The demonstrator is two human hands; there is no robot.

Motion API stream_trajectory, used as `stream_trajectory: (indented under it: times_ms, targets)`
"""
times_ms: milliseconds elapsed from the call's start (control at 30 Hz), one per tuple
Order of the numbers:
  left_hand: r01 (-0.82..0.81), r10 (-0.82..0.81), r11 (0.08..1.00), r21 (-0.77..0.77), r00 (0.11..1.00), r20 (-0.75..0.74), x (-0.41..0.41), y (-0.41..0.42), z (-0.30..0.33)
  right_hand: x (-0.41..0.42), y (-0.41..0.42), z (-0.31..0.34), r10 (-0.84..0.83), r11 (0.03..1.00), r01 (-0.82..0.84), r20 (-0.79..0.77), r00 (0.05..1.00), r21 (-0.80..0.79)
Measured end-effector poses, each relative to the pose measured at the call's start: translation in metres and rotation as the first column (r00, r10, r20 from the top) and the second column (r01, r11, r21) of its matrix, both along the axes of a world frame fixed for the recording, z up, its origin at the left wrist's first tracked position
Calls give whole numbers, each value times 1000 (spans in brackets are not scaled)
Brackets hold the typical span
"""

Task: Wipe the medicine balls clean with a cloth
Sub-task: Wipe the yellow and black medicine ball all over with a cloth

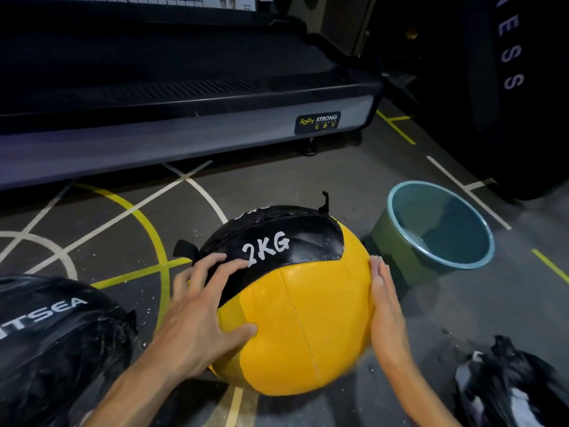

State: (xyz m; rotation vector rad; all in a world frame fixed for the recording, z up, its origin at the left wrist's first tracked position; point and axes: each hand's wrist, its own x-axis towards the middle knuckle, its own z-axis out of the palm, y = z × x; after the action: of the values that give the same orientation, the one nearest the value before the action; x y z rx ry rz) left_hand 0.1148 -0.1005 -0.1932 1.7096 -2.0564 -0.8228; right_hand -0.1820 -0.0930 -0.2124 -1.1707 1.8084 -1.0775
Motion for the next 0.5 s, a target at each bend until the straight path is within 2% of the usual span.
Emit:
stream_trajectory:
  times_ms: [33,67,100,133,167,200,233,267,300,333,400,433,467,500]
  targets:
    - [8,-8,1000,-11,1000,6,-2,2,-2,1,-8,7,-8,1000,8,-16,1000,16]
    - [12,-11,1000,-20,1000,10,-2,3,-3,7,-15,15,36,999,-38,-107,994,-23]
    - [11,-10,1000,-24,1000,13,-1,4,-4,17,-20,21,120,984,-148,-238,964,-101]
    - [7,-7,1000,-25,1000,20,0,5,-5,32,-21,28,222,937,-309,-404,887,-163]
    - [5,-4,1000,-29,1000,29,1,7,-6,48,-19,33,321,859,-488,-579,749,-156]
    - [4,-2,999,-37,999,40,3,9,-8,60,-14,35,414,768,-637,-709,571,-65]
    - [2,1,999,-50,999,52,4,12,-9,63,-10,36,492,691,-721,-765,416,53]
    - [0,4,998,-61,998,63,5,14,-12,57,-12,36,522,665,-738,-776,354,110]
    - [0,5,998,-69,998,66,6,15,-13,43,-17,33,509,695,-713,-761,401,89]
    - [-6,11,998,-69,998,62,5,16,-14,27,-25,31,465,760,-649,-732,498,42]
    - [5,0,998,-65,997,82,1,16,-13,3,-43,32,357,903,-428,-571,740,9]
    - [13,-8,998,-58,996,93,-2,16,-11,1,-47,32,321,933,-359,-499,805,20]
    - [16,-11,999,-51,996,92,-3,17,-10,8,-45,32,309,939,-343,-470,827,13]
    - [14,-10,999,-46,996,93,-2,18,-11,21,-35,32,329,925,-380,-503,799,1]
